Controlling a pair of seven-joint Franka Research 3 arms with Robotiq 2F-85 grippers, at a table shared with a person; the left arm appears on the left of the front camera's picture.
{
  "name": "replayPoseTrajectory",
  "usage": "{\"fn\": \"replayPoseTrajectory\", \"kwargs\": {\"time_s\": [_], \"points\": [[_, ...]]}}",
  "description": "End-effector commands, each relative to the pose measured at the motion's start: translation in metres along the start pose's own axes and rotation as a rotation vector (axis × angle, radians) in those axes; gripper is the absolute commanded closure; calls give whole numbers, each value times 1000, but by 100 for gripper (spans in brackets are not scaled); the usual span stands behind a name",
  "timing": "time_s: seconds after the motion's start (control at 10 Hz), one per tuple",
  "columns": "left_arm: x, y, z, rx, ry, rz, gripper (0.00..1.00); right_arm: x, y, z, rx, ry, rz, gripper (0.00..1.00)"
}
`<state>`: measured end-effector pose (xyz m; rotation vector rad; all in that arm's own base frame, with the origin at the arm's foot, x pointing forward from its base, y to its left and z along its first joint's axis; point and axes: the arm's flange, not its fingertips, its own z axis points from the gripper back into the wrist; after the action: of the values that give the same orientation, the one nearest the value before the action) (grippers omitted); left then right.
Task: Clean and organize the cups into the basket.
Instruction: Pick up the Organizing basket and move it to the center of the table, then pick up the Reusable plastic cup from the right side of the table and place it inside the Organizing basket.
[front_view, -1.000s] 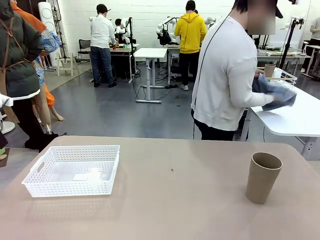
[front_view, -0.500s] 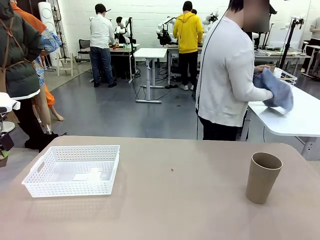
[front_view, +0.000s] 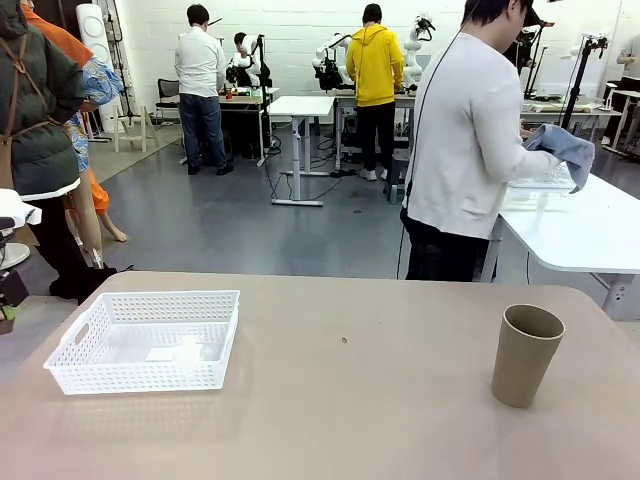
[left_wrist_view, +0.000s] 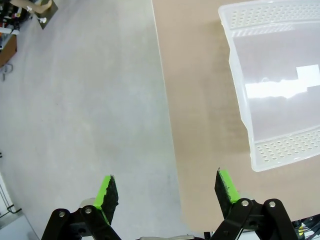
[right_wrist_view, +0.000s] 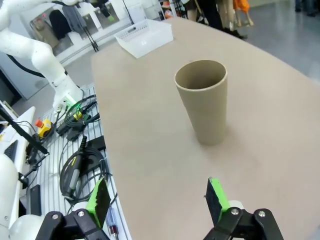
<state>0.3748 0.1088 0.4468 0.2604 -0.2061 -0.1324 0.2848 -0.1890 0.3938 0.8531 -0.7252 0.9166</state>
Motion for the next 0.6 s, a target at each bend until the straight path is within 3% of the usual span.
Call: {"fn": "replayPoseTrajectory", "kwargs": {"time_s": [0.0, 0.5], "points": [[22, -17, -13, 30, 64, 28, 0, -4, -10, -27, 22, -49, 98, 0], [51, -55, -44, -102, 161, 9, 0, -21, -23, -38, 51, -45, 81, 0]]}}
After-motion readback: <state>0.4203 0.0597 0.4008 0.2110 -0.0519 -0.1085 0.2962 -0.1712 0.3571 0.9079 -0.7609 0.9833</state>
